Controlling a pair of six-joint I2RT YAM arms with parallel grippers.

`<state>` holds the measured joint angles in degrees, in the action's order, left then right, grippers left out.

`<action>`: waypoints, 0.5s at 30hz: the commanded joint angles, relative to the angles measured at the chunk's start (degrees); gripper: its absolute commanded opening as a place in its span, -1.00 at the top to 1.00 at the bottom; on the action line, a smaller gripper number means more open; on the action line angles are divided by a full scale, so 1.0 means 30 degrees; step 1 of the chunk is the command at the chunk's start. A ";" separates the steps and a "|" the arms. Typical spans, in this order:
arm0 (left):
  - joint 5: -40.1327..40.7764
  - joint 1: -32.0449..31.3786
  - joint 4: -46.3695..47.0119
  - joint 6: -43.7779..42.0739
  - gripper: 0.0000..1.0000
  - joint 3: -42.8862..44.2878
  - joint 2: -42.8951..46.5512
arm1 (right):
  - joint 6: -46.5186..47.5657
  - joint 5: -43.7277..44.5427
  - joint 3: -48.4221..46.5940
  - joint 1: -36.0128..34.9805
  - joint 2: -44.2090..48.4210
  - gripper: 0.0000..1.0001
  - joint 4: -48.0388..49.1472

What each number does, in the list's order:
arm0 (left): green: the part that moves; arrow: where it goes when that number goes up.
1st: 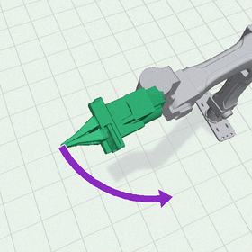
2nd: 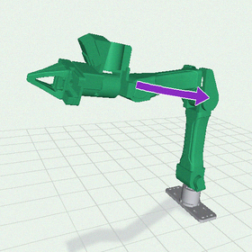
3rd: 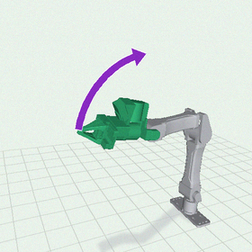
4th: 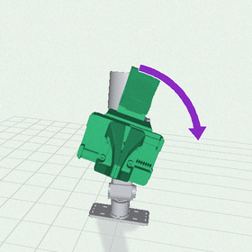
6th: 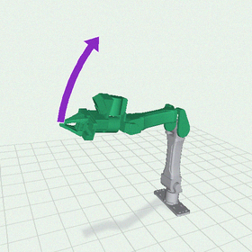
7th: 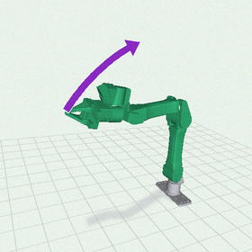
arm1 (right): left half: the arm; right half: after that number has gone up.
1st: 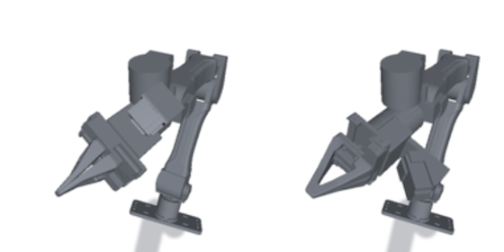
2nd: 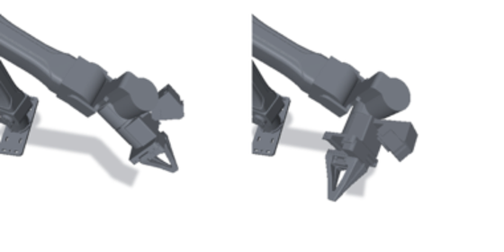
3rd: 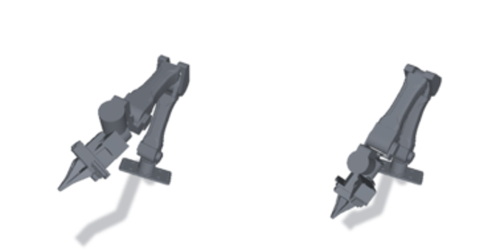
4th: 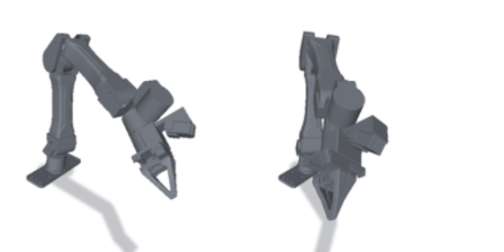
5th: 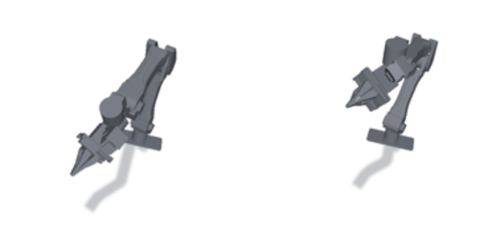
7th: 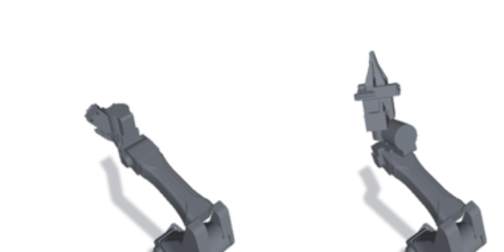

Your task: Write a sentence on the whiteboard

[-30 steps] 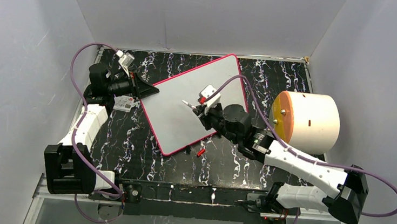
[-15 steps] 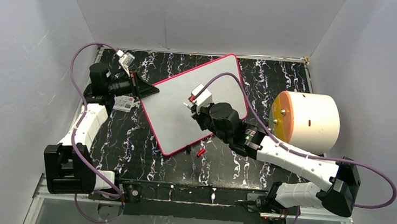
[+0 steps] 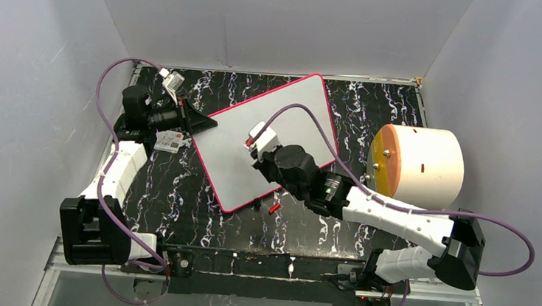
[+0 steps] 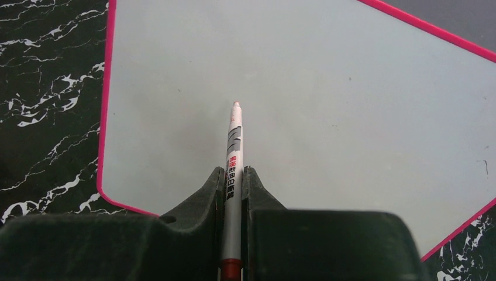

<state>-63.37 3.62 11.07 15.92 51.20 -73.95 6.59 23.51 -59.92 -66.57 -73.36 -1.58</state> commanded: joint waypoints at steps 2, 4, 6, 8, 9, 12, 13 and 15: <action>0.2570 -0.0005 -0.1315 -0.2319 1.00 -0.0016 -0.0339 | 0.0919 0.2021 -0.1648 -0.1081 -0.0960 1.00 0.1084; 0.2576 0.0019 -0.1458 -0.2306 1.00 0.0032 -0.0401 | 0.1072 0.2409 -0.1866 -0.1309 -0.1190 1.00 0.1041; 0.2580 0.0044 -0.1430 -0.2287 1.00 0.0073 -0.0467 | 0.1134 0.2734 -0.1981 -0.1497 -0.1358 1.00 0.1062; 0.2632 0.0068 -0.1434 -0.2171 1.00 0.0115 -0.0589 | 0.1115 0.2963 -0.2146 -0.1616 -0.1532 1.00 0.1037; 0.2579 0.0122 -0.1434 -0.2121 1.00 0.0129 -0.0642 | 0.1074 0.3032 -0.2248 -0.1665 -0.1642 1.00 0.0965; 0.2409 0.0186 -0.1434 -0.2113 1.00 0.0137 -0.0669 | 0.0844 0.3383 -0.2662 -0.1857 -0.2029 1.00 0.0719; 0.2405 0.0199 -0.1434 -0.2114 1.00 0.0157 -0.0659 | 0.0805 0.3509 -0.2759 -0.1944 -0.2103 1.00 0.0732; 0.2426 0.0210 -0.1394 -0.2045 1.00 0.0144 -0.0704 | 0.0643 0.3623 -0.2987 -0.2099 -0.2196 1.00 0.0682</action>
<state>-63.46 3.90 9.93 15.35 52.01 -74.56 9.17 31.57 -65.21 -71.68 -79.55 -1.61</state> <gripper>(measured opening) 0.045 0.174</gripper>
